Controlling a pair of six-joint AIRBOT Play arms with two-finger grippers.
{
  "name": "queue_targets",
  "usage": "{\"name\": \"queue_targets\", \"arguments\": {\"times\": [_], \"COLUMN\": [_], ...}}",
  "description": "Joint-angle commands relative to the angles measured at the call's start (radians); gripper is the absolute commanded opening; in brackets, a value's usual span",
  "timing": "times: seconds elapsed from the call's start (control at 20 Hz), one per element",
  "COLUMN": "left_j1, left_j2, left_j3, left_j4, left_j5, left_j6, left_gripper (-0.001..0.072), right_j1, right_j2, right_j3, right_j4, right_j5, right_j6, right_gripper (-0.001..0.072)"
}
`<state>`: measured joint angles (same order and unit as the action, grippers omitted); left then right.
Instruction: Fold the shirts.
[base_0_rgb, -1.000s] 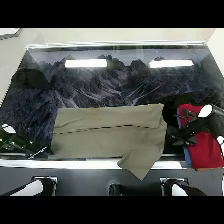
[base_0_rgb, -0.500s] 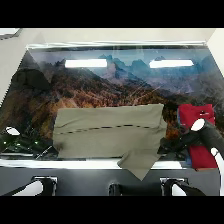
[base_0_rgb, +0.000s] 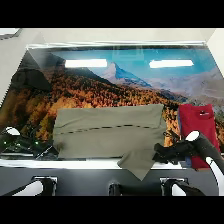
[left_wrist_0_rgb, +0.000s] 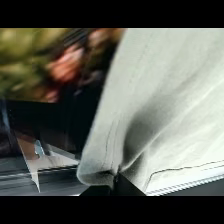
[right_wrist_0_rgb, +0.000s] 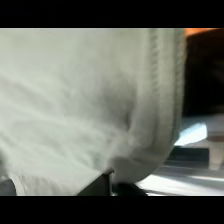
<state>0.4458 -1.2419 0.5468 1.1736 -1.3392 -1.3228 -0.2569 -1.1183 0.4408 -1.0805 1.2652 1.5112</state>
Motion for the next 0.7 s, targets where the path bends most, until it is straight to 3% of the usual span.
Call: {"name": "queue_targets", "arguments": {"times": [0.0, 0.2, 0.35, 0.65], "left_j1": [0.000, -0.001, -0.029, -0.150], "left_j2": [0.006, 0.125, 0.142, -0.156], "left_j3": [0.013, 0.149, 0.306, 0.624], "left_j4": [0.004, -0.063, -0.087, -0.098], "left_j5": [0.042, -0.002, 0.018, 0.117], "left_j6": [0.025, 0.046, -0.020, -0.073], "left_gripper": [0.0027, 0.0024, 0.0022, 0.0024], "right_j1": [0.001, 0.001, 0.016, 0.137], "right_j2": [0.000, 0.030, 0.013, -0.345], "right_j3": [-0.003, 0.203, 0.452, 0.832], "right_j4": [0.033, 0.029, 0.024, 0.023], "right_j5": [-0.045, 0.074, -0.012, -0.193], "right_j6": [-0.043, -0.054, 0.015, 0.047], "right_gripper": [0.0038, 0.0033, 0.0032, 0.0034]}}
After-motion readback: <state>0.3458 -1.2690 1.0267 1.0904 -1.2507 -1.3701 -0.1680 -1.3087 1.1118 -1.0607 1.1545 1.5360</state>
